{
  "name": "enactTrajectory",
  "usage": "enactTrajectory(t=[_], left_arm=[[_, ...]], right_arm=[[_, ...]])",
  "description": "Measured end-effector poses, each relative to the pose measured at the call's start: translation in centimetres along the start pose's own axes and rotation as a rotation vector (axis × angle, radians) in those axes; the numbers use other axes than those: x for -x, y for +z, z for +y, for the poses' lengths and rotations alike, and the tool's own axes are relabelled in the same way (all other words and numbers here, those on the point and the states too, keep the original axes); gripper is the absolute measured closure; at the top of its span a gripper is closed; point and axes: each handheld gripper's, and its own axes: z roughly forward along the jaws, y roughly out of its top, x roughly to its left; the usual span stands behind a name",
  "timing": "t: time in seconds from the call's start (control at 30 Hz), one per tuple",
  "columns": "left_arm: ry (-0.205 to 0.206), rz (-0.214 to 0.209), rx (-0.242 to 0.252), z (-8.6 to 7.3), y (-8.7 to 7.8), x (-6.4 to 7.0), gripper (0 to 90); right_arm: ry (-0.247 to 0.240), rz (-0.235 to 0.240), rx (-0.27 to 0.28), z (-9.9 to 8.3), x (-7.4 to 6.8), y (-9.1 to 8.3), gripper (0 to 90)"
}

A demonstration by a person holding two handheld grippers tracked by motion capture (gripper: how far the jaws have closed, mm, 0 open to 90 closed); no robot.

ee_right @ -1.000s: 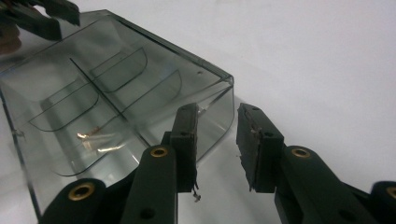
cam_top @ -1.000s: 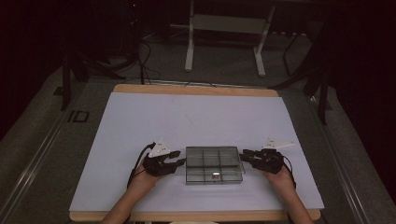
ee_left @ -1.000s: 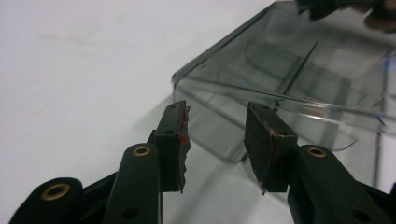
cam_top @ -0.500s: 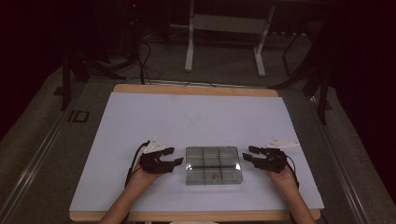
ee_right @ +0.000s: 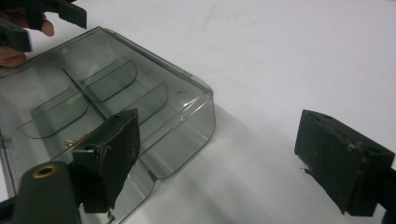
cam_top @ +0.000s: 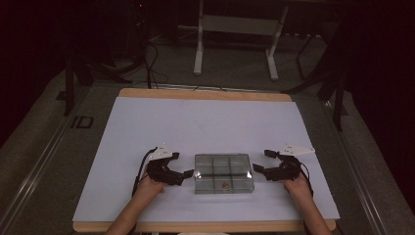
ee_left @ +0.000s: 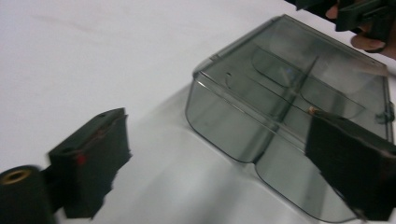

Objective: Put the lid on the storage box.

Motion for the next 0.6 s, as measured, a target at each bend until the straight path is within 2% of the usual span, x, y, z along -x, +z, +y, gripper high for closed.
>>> enactTrajectory(t=[0.07,0.17,0.27,0.4,0.6], left_arm=[[0.002,0.007,-0.002,0.0,-0.1,-0.1,2.2],[0.010,0.041,0.001,-0.2,-0.2,-0.1,2.2],[0.008,0.038,0.005,-0.2,-0.2,-0.1,2.2],[0.011,0.050,0.010,-0.3,-0.2,-0.1,2.2],[0.012,0.078,0.009,-0.6,-0.4,-0.3,2.2]], right_arm=[[-0.006,-0.009,0.009,0.0,0.1,-0.1,14.3],[-0.012,-0.024,0.015,-0.2,0.2,-0.3,14.1],[-0.014,-0.041,0.009,-0.5,0.4,-0.5,14.1],[-0.008,-0.078,0.014,-1.2,1.0,-1.0,14.2],[-0.016,-0.138,-0.007,-1.7,1.5,-1.6,14.2]])
